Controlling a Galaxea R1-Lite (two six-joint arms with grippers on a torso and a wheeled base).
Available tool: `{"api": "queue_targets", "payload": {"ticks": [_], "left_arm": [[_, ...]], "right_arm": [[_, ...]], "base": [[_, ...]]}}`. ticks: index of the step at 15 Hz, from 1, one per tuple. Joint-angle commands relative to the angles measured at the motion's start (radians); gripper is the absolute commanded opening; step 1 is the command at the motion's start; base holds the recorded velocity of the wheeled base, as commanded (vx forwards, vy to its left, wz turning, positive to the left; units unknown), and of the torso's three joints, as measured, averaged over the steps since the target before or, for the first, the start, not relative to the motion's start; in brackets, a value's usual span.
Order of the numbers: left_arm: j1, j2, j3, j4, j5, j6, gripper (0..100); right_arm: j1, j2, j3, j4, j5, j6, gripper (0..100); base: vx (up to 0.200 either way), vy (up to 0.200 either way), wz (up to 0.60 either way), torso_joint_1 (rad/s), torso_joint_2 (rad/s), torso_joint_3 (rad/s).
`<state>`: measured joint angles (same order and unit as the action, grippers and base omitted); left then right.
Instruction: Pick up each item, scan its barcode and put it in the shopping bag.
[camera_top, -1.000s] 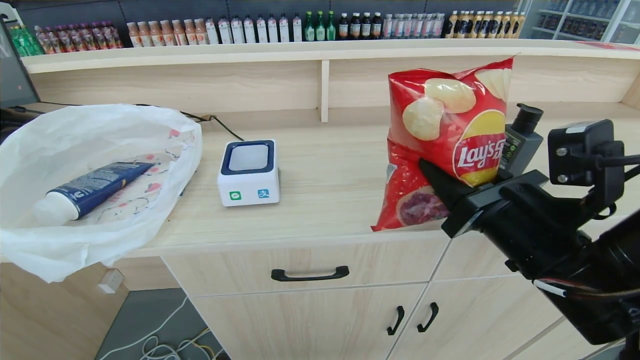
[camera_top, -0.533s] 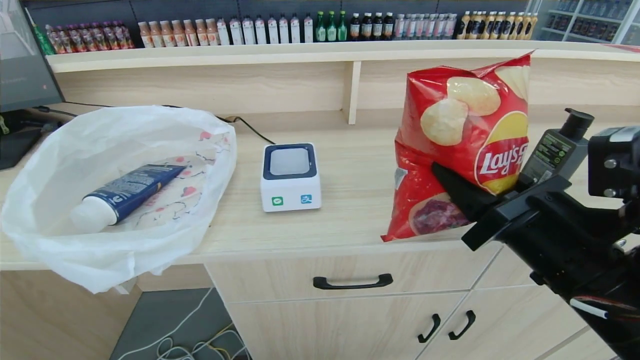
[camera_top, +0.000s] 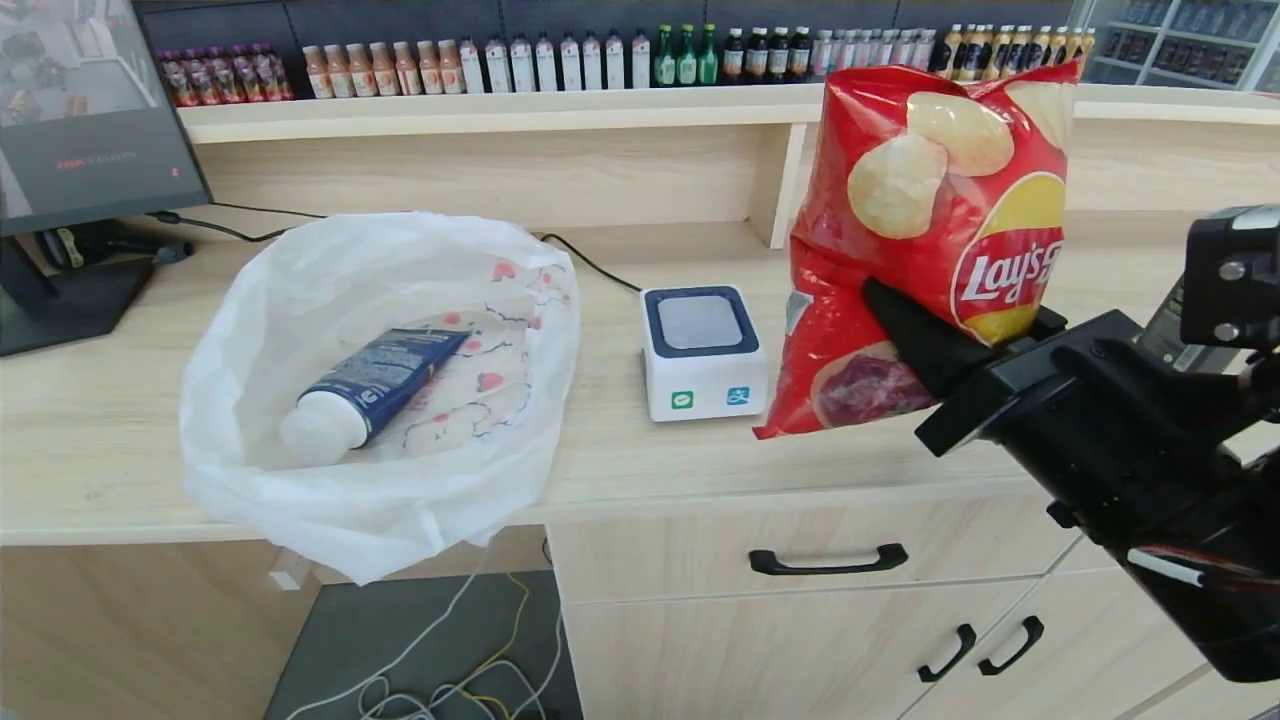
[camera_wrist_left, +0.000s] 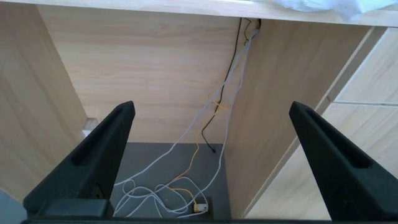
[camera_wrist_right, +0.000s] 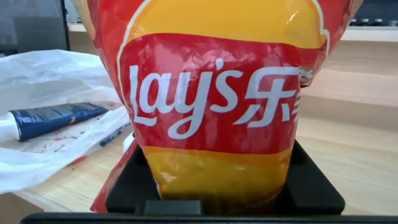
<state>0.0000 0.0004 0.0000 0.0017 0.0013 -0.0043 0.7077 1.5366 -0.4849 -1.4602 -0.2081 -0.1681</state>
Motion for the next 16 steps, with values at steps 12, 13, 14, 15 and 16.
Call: {"api": "queue_targets", "payload": {"ticks": [12, 13, 14, 15, 16], "left_arm": [[0.000, 0.000, 0.000, 0.000, 0.000, 0.004, 100], [-0.002, 0.000, 0.000, 0.000, 0.000, 0.004, 100], [0.000, 0.000, 0.000, 0.000, 0.000, 0.004, 100], [-0.002, 0.000, 0.000, 0.000, 0.000, 0.004, 100], [-0.002, 0.000, 0.000, 0.000, 0.000, 0.004, 100]], "right_arm": [[0.000, -0.007, -0.104, 0.167, -0.017, 0.028, 0], [0.003, -0.026, -0.136, 0.228, -0.047, 0.022, 0], [0.003, -0.046, -0.169, 0.296, -0.063, 0.010, 0], [0.003, -0.062, -0.195, 0.351, -0.085, -0.008, 0], [0.003, -0.070, -0.228, 0.397, -0.119, -0.025, 0]], "base": [[0.000, 0.050, 0.00, 0.001, 0.00, 0.000], [0.000, 0.000, 0.00, 0.000, 0.00, 0.000], [0.000, 0.000, 0.00, 0.000, 0.00, 0.000], [0.000, 0.000, 0.00, 0.000, 0.00, 0.000], [0.000, 0.000, 0.00, 0.000, 0.00, 0.000]]}}
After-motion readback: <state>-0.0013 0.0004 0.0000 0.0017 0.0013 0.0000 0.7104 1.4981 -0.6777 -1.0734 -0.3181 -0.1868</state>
